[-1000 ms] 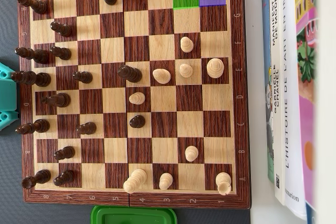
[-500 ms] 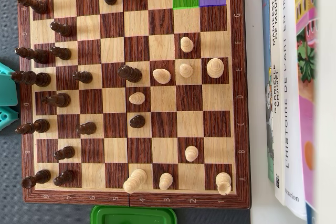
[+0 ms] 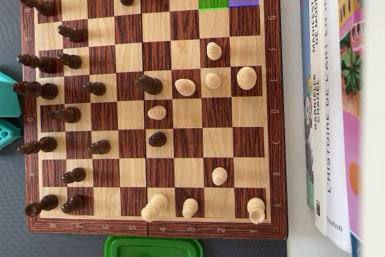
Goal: Play chess
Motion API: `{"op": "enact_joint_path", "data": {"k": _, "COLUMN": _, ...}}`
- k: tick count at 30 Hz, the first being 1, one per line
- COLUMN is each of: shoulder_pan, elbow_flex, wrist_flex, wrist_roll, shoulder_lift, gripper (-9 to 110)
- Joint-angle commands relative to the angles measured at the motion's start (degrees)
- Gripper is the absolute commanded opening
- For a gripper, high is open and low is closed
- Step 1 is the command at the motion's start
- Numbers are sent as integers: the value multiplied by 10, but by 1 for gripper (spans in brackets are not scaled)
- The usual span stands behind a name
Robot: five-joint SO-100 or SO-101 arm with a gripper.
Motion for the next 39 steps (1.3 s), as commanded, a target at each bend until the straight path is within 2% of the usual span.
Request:
{"op": "enact_joint_path", "data": {"k": 1, "shoulder_pan": -4, "elbow_flex": -55, "wrist_flex": 87, "wrist_roll": -4, "shoulder_lift": -20, "gripper": 12}}
{"op": "enact_joint_path", "data": {"k": 9, "shoulder_pan": -17, "elbow_flex": -147, "wrist_flex": 323, "wrist_roll": 4, "shoulder_lift": -87, "gripper": 13}}
{"op": "enact_joint_path", "data": {"k": 17, "shoulder_pan": -22, "elbow_flex": -264, "wrist_flex": 495, "wrist_roll": 4, "shoulder_lift": -198, "gripper": 13}}
{"op": "enact_joint_path", "data": {"k": 23, "shoulder_pan": -23, "elbow_flex": -351, "wrist_flex": 570, "wrist_roll": 18, "shoulder_lift": -299, "gripper": 13}}
{"op": "enact_joint_path", "data": {"k": 33, "shoulder_pan": -43, "elbow_flex": -491, "wrist_flex": 673, "wrist_roll": 147, "shoulder_lift": -496, "gripper": 13}}
{"op": "enact_joint_path", "data": {"k": 39, "shoulder_pan": -58, "elbow_flex": -573, "wrist_flex": 714, "wrist_roll": 186, "shoulder_lift": -605, "gripper": 13}}
